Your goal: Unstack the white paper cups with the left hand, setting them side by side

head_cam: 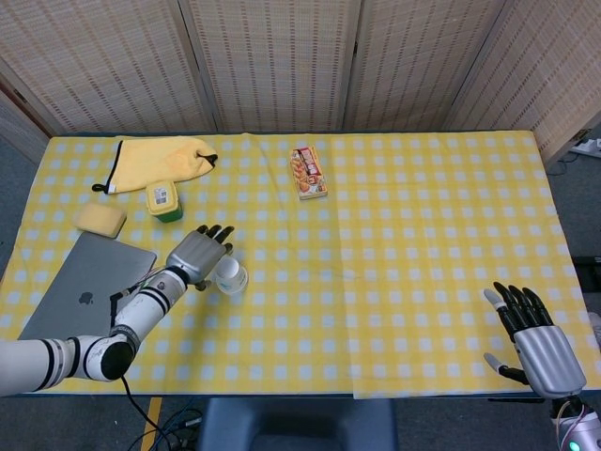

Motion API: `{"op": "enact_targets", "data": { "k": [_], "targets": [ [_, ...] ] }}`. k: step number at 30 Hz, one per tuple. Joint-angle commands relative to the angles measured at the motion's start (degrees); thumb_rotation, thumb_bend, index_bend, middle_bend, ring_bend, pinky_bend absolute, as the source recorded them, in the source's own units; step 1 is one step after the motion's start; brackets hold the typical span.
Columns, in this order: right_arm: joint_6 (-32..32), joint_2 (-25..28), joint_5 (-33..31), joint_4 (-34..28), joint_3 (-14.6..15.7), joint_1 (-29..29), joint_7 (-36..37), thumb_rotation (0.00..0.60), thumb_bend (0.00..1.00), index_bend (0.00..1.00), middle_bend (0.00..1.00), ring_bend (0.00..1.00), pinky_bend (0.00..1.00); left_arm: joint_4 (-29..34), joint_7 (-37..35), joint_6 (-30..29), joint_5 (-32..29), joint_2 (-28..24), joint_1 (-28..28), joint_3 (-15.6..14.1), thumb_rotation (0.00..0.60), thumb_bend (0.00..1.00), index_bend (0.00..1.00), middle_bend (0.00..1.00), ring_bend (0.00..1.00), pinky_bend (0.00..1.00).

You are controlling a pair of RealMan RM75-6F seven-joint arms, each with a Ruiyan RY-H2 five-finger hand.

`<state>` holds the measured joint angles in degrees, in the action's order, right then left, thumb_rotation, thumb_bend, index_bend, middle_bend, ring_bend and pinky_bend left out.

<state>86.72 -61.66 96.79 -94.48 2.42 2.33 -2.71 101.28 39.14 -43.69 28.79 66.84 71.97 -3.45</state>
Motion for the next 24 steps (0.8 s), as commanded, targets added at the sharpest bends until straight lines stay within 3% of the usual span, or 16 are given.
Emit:
{"op": "enact_targets", "data": {
  "k": [1, 24],
  "targets": [
    [0.14, 0.01, 0.05, 0.0, -0.01, -0.04, 0.02, 0.6, 0.19, 0.0, 0.0, 0.0, 0.0, 0.0, -0.15, 0.0, 0.07, 0.18, 0.13, -0.16, 0.6, 0.3, 0.28, 0.0, 0.0, 0.16],
    [0.84, 0.19, 0.52, 0.26, 0.11, -0.29, 0.32, 0.6, 0.19, 0.0, 0.0, 0.0, 0.0, -1.04, -0.94, -0.87, -0.29, 1.46, 1.21, -0.78, 0.6, 0.3, 0.34, 0.0, 0.0, 0.16]
  ]
}}
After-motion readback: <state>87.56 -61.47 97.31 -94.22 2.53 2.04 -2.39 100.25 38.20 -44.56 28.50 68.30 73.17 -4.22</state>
